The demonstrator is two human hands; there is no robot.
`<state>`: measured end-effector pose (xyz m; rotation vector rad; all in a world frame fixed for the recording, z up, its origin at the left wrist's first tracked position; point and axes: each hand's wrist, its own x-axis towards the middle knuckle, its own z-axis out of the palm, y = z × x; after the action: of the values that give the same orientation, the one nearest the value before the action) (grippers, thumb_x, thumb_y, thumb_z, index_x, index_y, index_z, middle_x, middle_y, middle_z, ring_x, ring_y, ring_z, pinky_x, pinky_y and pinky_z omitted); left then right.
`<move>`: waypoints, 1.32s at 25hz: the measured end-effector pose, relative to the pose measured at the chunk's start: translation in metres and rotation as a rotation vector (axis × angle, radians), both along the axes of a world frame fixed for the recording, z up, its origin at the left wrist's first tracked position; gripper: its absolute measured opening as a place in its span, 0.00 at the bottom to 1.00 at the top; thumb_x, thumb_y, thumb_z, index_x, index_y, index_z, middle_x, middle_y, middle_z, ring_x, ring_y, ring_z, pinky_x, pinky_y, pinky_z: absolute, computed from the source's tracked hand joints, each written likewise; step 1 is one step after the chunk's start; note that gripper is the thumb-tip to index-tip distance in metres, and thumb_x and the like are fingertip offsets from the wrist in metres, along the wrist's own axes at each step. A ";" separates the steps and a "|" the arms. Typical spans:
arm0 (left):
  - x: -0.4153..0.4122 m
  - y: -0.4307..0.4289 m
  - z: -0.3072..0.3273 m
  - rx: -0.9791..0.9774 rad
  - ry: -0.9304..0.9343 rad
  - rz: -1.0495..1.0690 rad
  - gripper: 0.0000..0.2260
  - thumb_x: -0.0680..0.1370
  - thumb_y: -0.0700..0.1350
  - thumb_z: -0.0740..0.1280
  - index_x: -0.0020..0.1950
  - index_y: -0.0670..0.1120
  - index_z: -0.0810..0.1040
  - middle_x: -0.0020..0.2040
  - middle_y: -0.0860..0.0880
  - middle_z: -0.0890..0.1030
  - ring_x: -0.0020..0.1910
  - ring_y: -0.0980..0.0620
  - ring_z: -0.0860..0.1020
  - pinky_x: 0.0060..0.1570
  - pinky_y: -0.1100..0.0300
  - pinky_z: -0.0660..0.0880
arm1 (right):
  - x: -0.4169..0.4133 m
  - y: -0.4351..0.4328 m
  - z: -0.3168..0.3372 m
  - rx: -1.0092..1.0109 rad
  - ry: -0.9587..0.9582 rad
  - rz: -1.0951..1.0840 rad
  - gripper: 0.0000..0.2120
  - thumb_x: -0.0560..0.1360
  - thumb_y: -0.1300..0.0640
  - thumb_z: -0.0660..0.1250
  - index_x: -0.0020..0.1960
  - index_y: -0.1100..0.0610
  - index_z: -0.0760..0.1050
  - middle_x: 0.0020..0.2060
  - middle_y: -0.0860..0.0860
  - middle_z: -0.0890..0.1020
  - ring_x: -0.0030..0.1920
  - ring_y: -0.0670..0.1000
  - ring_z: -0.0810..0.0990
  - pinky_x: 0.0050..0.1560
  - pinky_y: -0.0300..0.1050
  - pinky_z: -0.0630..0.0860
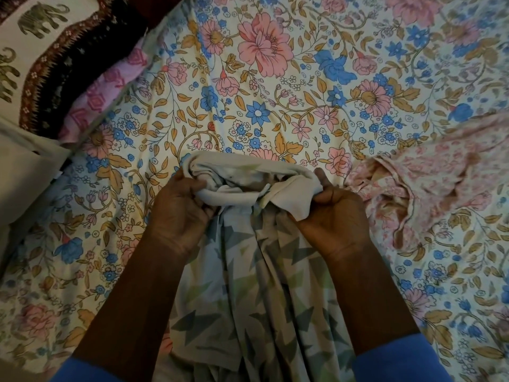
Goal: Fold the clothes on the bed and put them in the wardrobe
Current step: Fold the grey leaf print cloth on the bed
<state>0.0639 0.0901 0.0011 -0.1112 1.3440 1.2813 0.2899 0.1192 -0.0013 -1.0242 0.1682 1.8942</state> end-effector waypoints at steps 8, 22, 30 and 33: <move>0.075 -0.024 0.021 0.050 1.654 -0.862 0.19 0.76 0.65 0.65 0.59 0.55 0.82 0.75 0.46 0.69 0.76 0.43 0.64 0.72 0.35 0.62 | -0.005 0.012 0.024 0.030 -0.879 0.697 0.08 0.79 0.50 0.72 0.47 0.54 0.83 0.48 0.59 0.86 0.40 0.55 0.87 0.35 0.45 0.82; 0.052 -0.024 0.006 0.157 1.366 -0.679 0.12 0.74 0.53 0.72 0.53 0.51 0.77 0.66 0.46 0.71 0.67 0.47 0.72 0.61 0.48 0.77 | -0.007 0.060 0.012 0.471 -1.574 0.764 0.06 0.77 0.55 0.72 0.52 0.52 0.86 0.43 0.49 0.87 0.41 0.47 0.84 0.44 0.45 0.82; -0.021 0.004 -0.001 -0.120 1.401 -0.706 0.10 0.77 0.50 0.73 0.56 0.49 0.85 0.52 0.46 0.84 0.44 0.54 0.79 0.40 0.71 0.69 | -0.014 0.050 0.005 0.419 -1.577 0.624 0.08 0.76 0.54 0.69 0.53 0.49 0.85 0.42 0.49 0.87 0.40 0.52 0.86 0.46 0.55 0.85; -0.040 0.035 0.007 -0.176 0.806 -0.296 0.09 0.79 0.40 0.71 0.59 0.44 0.83 0.46 0.46 0.85 0.33 0.55 0.82 0.35 0.58 0.83 | -0.013 0.067 0.013 0.299 -1.392 0.403 0.08 0.76 0.63 0.68 0.46 0.51 0.81 0.41 0.55 0.86 0.32 0.54 0.86 0.36 0.57 0.85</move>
<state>0.0235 0.1249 0.0080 0.5186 2.0623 0.9757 0.2767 0.1865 0.0114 -1.9786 -1.1387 1.0636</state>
